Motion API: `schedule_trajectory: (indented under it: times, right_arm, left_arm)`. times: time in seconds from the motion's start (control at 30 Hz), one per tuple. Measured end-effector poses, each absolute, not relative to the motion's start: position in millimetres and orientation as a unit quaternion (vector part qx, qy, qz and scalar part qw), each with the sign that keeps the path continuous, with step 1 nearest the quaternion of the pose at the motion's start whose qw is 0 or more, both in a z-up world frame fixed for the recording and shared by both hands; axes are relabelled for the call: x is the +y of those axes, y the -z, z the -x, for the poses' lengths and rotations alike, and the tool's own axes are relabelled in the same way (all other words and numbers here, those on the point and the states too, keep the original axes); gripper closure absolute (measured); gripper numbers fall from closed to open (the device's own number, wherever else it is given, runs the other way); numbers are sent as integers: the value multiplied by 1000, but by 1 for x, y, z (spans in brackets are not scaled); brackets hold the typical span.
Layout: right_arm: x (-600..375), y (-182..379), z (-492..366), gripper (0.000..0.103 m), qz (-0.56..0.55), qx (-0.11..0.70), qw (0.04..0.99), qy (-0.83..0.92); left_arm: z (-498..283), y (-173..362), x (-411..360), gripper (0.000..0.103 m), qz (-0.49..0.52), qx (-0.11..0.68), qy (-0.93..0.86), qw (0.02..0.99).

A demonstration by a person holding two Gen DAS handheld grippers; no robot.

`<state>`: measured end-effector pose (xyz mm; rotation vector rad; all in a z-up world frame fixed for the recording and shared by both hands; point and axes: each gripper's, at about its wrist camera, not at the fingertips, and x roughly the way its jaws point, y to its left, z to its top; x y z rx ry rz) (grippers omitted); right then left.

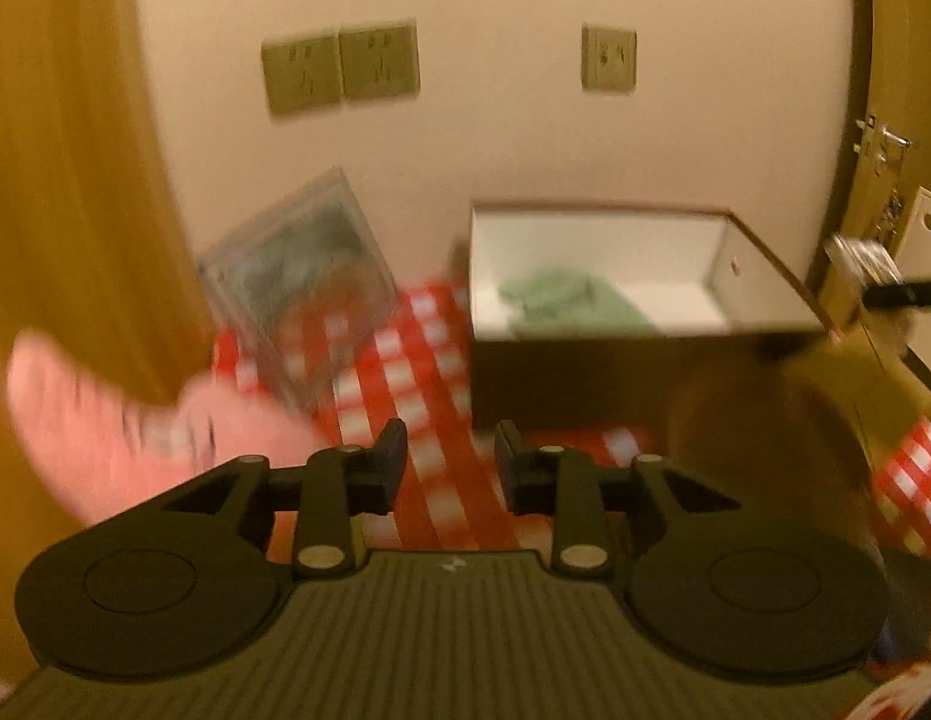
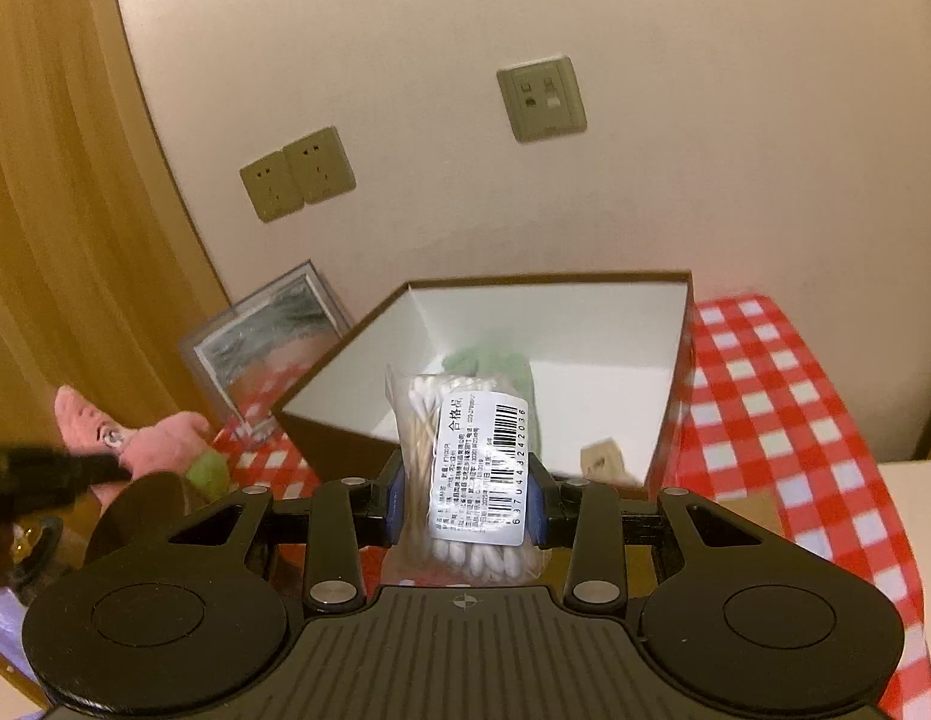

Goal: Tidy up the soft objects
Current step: 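Lower the swab bag into the white box with the right gripper while the left lowers the blue packet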

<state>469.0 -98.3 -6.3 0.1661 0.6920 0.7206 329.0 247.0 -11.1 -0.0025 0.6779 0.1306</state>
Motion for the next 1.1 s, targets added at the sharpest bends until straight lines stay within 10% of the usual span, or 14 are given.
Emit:
schedule_trajectory:
  times: [0.47, 0.67, 0.83, 1.1]
  right_arm:
    - [-105, 13, -441, 65, -84, 352, 869, -337]
    - [-112, 14, -436, 65, -87, 355, 872, -325]
    - [-114, 16, -434, 65, -87, 359, 874, -317]
    - [-110, 16, -434, 65, -84, 360, 872, -320]
  left_arm:
    - [-311, 101, 209, 65, -20, 420, -8, 907]
    - [-333, 125, 212, 72, -41, 433, -9, 901]
    - [-339, 129, 210, 102, -43, 434, 5, 900]
    - [-329, 123, 208, 103, -21, 413, -22, 910]
